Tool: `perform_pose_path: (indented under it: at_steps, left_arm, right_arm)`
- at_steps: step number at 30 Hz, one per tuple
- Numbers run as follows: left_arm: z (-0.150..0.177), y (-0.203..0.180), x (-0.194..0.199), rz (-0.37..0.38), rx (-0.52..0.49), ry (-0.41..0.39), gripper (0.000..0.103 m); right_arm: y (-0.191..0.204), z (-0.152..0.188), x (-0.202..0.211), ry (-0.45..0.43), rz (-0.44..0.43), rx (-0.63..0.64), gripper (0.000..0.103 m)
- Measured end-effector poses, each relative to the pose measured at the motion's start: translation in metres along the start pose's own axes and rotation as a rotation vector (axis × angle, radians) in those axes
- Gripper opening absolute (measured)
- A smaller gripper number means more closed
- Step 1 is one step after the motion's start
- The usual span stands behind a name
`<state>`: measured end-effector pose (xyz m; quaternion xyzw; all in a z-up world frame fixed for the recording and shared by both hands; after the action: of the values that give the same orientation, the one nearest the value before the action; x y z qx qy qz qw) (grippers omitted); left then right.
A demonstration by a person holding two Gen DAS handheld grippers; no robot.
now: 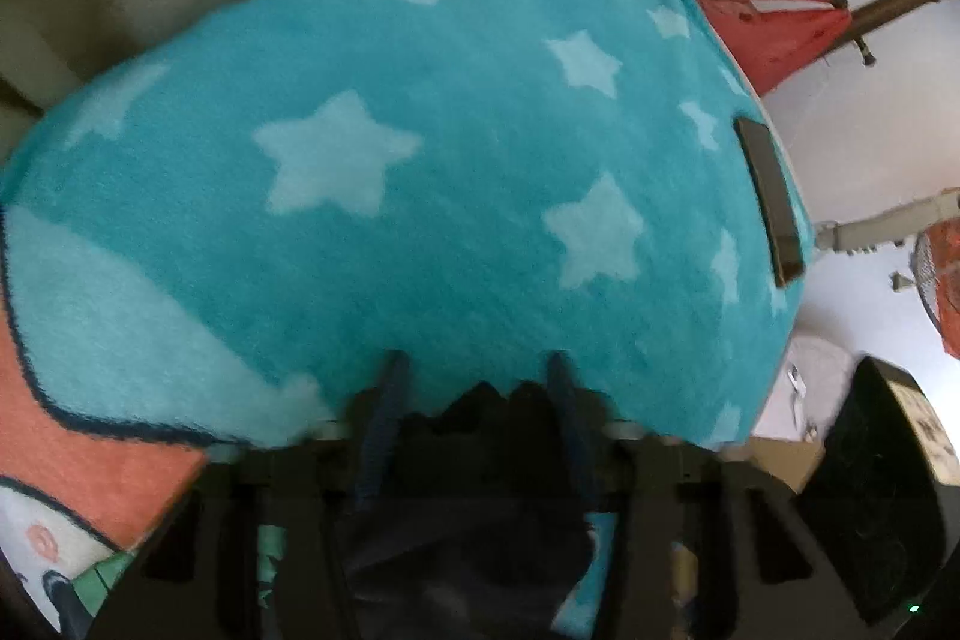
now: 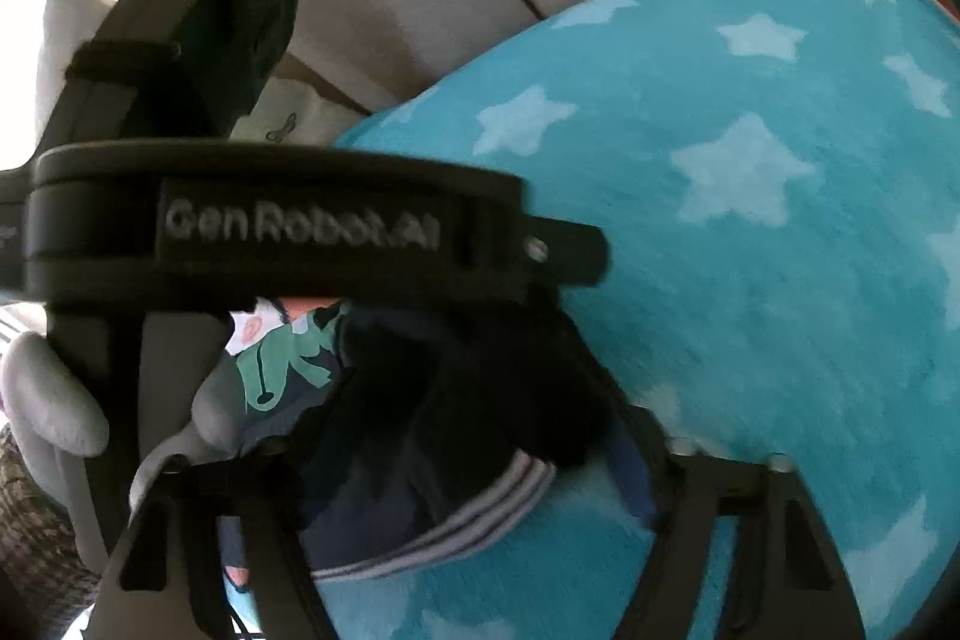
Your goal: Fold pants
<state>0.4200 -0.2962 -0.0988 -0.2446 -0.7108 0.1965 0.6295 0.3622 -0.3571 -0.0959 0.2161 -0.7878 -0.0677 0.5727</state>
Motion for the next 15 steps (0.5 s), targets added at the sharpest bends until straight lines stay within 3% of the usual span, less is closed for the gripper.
perform_pose_path:
  at_steps: [2, 8, 15]
  left_arm:
    - [0.001, -0.001, 0.003, -0.005, -0.010, -0.003, 0.012]
    - [0.006, -0.002, 0.040, 0.085, 0.017, -0.117, 0.011]
    - [0.050, 0.015, 0.103, 0.195, 0.049, -0.293, 0.011]
  right_arm:
    - [0.002, -0.002, -0.007, 0.026, -0.005, 0.006, 0.029]
    - [0.009, -0.009, 0.003, 0.037, -0.047, -0.015, 0.026]
    - [0.064, -0.005, 0.034, -0.010, -0.043, 0.108, 0.026]
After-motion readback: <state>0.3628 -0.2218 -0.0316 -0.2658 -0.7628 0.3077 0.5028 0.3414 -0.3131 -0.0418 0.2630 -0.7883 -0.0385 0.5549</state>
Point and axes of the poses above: each gripper's, at about its wrist camera, not at the fingertips, and x roughly against the way its jaws point, y to its left, z to its underside, the point moved 6 cm from there along -x, roughly the way its jaws point, and after that the axes turned 14 degrees about z, right-handed, at the moved point
